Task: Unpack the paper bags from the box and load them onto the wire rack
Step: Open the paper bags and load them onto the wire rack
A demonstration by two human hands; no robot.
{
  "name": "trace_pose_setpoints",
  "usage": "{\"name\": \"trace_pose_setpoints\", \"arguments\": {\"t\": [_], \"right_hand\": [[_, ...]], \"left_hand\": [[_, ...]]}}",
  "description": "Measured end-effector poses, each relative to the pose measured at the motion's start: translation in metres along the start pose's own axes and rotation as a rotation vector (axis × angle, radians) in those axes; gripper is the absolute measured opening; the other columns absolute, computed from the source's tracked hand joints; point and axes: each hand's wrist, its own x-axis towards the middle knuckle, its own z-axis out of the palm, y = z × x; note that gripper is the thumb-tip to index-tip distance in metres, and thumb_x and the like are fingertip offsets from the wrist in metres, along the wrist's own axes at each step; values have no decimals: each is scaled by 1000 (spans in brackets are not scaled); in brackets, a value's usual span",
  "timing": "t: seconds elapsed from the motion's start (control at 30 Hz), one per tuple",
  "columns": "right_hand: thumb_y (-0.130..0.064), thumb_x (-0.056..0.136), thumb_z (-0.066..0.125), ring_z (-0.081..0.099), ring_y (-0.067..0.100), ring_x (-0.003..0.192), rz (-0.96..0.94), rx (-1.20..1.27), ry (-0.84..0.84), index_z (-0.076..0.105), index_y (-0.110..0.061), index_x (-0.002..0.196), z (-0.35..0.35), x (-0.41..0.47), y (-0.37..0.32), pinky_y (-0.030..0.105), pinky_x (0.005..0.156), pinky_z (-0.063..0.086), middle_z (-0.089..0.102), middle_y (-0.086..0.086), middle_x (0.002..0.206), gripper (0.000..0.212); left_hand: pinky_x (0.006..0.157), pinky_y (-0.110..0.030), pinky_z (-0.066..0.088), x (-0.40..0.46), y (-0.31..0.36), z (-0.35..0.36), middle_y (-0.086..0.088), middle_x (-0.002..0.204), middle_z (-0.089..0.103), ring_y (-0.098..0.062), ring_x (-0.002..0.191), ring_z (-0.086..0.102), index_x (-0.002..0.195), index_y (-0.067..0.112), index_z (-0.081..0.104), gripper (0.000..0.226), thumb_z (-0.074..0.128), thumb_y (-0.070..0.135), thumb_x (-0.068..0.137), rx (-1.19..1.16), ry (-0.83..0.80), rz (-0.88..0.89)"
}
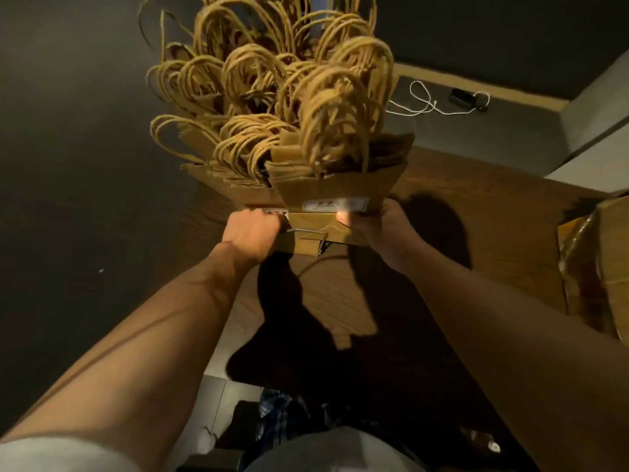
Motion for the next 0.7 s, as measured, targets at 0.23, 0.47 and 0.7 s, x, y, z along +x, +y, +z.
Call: {"name": "trace_pose_setpoints", "arguments": {"t": [0.23, 0.47, 0.7], "right_hand": [[-16, 83, 68, 61, 36, 104, 40, -11, -134, 65, -12, 115, 6, 7, 10, 52, 90, 50, 64, 19, 116, 33], [-4, 84, 69, 63, 24, 114, 106, -36, -136, 66, -8, 118, 12, 30, 20, 42, 97, 51, 69, 8, 118, 34], [-6, 80, 72, 64, 23, 109, 173, 100, 19, 70, -11, 111, 52, 31, 29, 41, 95, 50, 71, 4, 111, 31]], "left_hand": [[90, -33, 49, 9, -25, -12, -7, 118, 66, -28, 112, 62, 125, 13, 61, 41, 71, 25, 87, -241, -254, 142], [89, -12, 37, 11, -32, -19, -12, 129, 61, -27, 120, 55, 130, 2, 62, 39, 66, 16, 94, -498, -327, 182], [96, -1, 31, 11, -57, -1, 9, 130, 47, -8, 123, 43, 140, 12, 51, 49, 65, 10, 94, -973, -124, 24]]}}
